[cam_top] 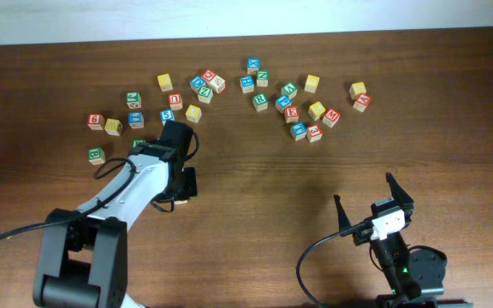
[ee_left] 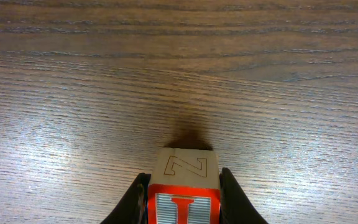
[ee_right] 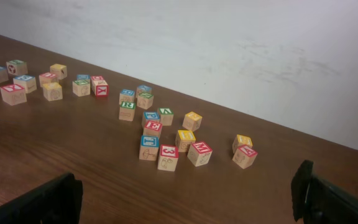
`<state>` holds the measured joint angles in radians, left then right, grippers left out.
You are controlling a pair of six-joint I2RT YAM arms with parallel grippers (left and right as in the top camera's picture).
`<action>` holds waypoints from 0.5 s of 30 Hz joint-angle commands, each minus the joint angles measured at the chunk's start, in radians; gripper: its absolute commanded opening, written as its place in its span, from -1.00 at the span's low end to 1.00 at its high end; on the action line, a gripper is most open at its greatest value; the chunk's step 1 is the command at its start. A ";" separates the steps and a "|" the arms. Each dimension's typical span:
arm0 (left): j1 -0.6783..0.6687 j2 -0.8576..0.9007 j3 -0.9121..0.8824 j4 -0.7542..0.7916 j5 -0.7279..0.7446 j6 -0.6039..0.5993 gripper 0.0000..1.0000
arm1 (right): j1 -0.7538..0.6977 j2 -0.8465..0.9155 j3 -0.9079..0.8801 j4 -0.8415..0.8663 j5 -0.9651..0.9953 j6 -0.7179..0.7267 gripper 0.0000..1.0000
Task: Spell out ICRA
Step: 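Carry the red I block toward the open table center, then lower the I block onto the table and open the left gripper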
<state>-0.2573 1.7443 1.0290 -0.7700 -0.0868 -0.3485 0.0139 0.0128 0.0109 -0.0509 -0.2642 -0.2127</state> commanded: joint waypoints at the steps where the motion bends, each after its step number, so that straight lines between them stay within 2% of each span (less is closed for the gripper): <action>1: -0.005 0.000 -0.027 -0.008 0.003 0.005 -0.60 | 0.006 -0.007 -0.005 -0.005 -0.013 0.004 0.97; 15: -0.005 0.000 -0.027 0.013 -0.009 0.005 -0.37 | 0.006 -0.007 -0.005 -0.005 -0.013 0.003 0.97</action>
<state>-0.2573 1.7443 1.0107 -0.7650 -0.0868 -0.3485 0.0139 0.0128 0.0109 -0.0509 -0.2646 -0.2131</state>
